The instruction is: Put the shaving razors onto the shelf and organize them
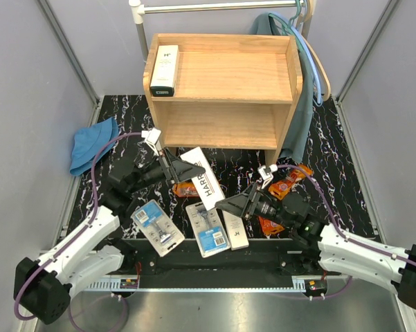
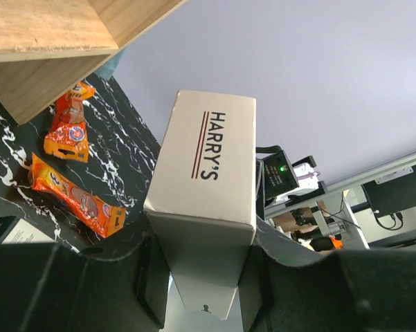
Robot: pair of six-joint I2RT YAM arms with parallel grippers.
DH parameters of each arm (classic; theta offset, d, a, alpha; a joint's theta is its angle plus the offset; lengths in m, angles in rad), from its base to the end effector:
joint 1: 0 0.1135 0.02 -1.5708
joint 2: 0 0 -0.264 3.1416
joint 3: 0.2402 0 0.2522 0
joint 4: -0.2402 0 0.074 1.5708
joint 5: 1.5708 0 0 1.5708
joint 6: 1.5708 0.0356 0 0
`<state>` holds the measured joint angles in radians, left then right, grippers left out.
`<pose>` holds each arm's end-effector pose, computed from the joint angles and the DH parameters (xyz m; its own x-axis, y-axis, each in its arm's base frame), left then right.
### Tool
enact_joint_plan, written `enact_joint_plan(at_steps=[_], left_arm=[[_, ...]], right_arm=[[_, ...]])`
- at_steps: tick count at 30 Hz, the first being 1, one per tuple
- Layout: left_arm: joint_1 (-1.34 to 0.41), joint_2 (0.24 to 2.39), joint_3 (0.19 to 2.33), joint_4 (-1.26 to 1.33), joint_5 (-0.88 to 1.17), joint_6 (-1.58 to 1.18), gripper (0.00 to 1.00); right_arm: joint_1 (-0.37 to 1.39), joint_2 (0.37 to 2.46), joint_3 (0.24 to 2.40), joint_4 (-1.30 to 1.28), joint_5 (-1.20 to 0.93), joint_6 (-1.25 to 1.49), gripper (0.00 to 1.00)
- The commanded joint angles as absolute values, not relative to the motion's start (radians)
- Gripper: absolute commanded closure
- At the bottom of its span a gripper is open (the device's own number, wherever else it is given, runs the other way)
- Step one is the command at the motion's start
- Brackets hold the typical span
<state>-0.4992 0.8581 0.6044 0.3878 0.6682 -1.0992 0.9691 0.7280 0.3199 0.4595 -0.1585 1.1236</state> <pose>0.1655 -0.1154 0.3235 -0.7617 -0.3811 -0.5240 0.5202 0.1225 -0.8452 0.0976 0.1521 0.2526 -0.8019 0.4051 -0.4392 -0.4168 0.1473 0.8970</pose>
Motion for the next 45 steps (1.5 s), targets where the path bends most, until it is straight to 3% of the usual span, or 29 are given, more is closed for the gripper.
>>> enact_joint_plan(at_steps=[1,5,16,23,28,30,31,32,45], left_arm=[[-0.534,0.874,0.607,0.485,0.623,-1.12,0.96],[-0.543,0.871,0.601,0.485,0.608,-1.117,0.96],[-0.554,0.877,0.586,0.499,0.6,-1.121,0.96],[-0.558,0.877,0.58,0.491,0.6,-1.115,0.87],[-0.558,0.876,0.572,0.483,0.6,-1.108,0.7],[-0.558,0.876,0.574,0.477,0.603,-1.103,0.24],[-0.558,0.876,0.578,0.462,0.604,-1.095,0.06],[-0.56,0.877,0.583,0.448,0.606,-1.088,0.01],[-0.561,0.804,0.762,-0.1,0.479,-0.792,0.01]], right_arm=[[0.98,0.801,0.356,0.607,-0.161,1.108,0.19],[0.983,0.824,0.37,0.63,-0.158,1.109,0.25],[0.986,0.764,0.368,0.584,-0.155,1.101,0.6],[0.988,0.765,0.364,0.591,-0.16,1.103,0.77],[0.988,0.759,0.362,0.588,-0.161,1.101,0.83],[0.988,0.755,0.362,0.584,-0.163,1.1,0.84],[0.988,0.753,0.362,0.584,-0.161,1.1,0.85],[0.988,0.75,0.365,0.58,-0.16,1.098,0.86],[0.988,0.715,0.379,0.514,-0.13,1.095,0.94]])
